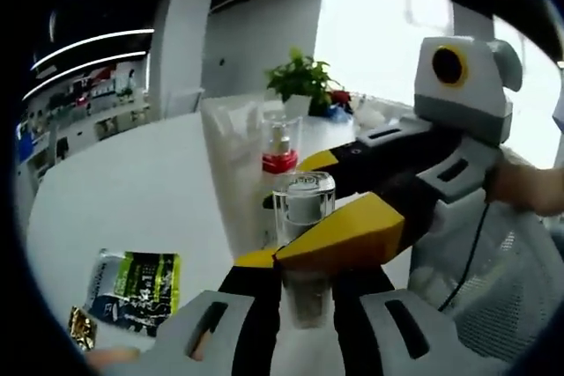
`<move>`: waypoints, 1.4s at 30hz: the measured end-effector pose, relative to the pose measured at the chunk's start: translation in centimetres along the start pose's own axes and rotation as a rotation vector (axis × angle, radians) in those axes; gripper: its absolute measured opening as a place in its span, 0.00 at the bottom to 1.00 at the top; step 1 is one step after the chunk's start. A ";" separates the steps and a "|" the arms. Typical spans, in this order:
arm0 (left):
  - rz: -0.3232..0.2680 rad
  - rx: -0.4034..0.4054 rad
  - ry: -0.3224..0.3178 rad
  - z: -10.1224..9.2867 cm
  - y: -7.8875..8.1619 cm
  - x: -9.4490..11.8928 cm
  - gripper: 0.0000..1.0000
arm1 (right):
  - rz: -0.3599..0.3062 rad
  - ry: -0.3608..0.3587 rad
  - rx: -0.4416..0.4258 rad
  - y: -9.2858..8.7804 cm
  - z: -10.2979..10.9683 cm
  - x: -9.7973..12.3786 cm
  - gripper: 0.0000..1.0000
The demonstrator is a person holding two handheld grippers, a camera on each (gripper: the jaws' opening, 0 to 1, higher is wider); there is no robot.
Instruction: Arrange the skincare products in the storage area until every visible bottle or jar stands upright without overlapping.
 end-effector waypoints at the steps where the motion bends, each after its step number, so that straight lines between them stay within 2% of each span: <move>1: 0.004 -0.008 0.003 0.0 0.0 0.0 0.17 | 0.002 0.001 -0.003 0.0 0.0 0.0 0.22; 9: 0.004 -0.025 0.013 0.1 0.0 -0.1 0.18 | 0.001 -0.006 0.006 0.1 0.1 0.0 0.21; 14: 0.025 -0.094 0.035 0.2 -0.3 -0.2 0.18 | 0.027 -0.016 0.033 -0.1 0.4 -0.2 0.19; 21: 0.068 -0.085 0.037 0.1 -0.9 -0.3 0.21 | 0.077 -0.023 0.024 -0.9 0.4 -0.4 0.18; 29: 0.099 -0.051 0.047 0.2 -1.5 -0.4 0.21 | 0.095 -0.023 0.033 -1.2 0.5 -0.5 0.18; 32: 0.117 -0.056 0.056 0.3 -1.7 -0.4 0.18 | 0.106 -0.019 0.027 -1.4 0.4 -0.6 0.18; 42: 0.171 -0.063 0.062 0.3 -2.5 -0.7 0.18 | 0.152 -0.011 0.039 -2.2 0.6 -0.9 0.19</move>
Point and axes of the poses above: the point that each gripper's makers call its tool centre point, and the gripper's own axes: x roughly backward along the fingers, z roughly to its left, y roughly out of its top, the point moved 5 cm from there along x, roughly backward along the fingers, and after that the axes turned 1 degree about -y, right-handed, at the moved point
